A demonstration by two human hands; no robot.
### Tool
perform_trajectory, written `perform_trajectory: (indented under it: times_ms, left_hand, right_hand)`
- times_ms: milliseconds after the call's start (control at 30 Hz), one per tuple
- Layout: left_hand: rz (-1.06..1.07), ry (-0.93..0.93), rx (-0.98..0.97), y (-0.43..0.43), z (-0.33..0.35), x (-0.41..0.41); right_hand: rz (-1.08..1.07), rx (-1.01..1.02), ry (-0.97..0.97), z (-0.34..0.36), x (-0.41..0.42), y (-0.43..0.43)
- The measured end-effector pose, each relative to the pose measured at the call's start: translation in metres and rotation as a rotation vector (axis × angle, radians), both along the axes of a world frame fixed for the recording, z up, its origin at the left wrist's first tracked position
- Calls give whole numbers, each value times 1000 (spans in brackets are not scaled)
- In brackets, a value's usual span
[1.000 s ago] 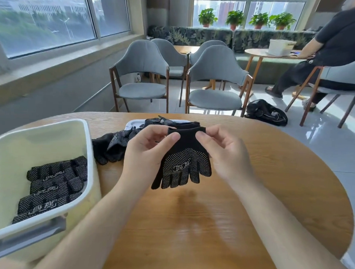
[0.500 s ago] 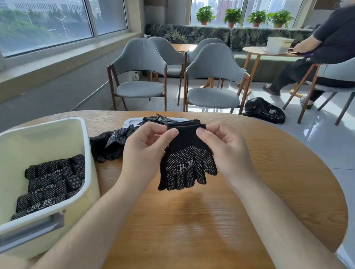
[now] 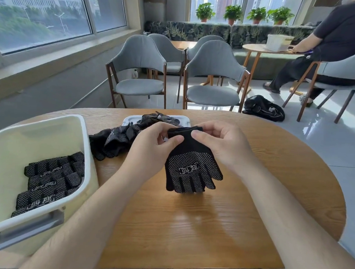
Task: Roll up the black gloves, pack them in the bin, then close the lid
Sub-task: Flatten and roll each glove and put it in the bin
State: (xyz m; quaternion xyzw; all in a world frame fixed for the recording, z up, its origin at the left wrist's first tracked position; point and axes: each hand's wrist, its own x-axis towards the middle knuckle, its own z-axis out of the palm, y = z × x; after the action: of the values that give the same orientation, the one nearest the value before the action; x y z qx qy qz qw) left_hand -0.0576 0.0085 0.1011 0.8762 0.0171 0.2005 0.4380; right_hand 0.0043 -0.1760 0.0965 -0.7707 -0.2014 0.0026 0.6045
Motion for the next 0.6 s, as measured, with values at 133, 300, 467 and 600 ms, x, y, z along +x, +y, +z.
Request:
perform_trajectory:
  times_ms: [133,300,467,600]
  left_hand:
    - [75,4,43,1,0,22]
    - [97,-151,100,-7,14,40]
    - [26,-268,248,3,-34,16]
    - [-160,-173,445,18,-112,-10]
  right_hand:
    - [-28,-133,-36,2,16,7]
    - [-141,-50,-289,15,23,13]
    - [-74,-174,-416,-23,9,1]
    - [76,-377,-392,-93,-12,-17]
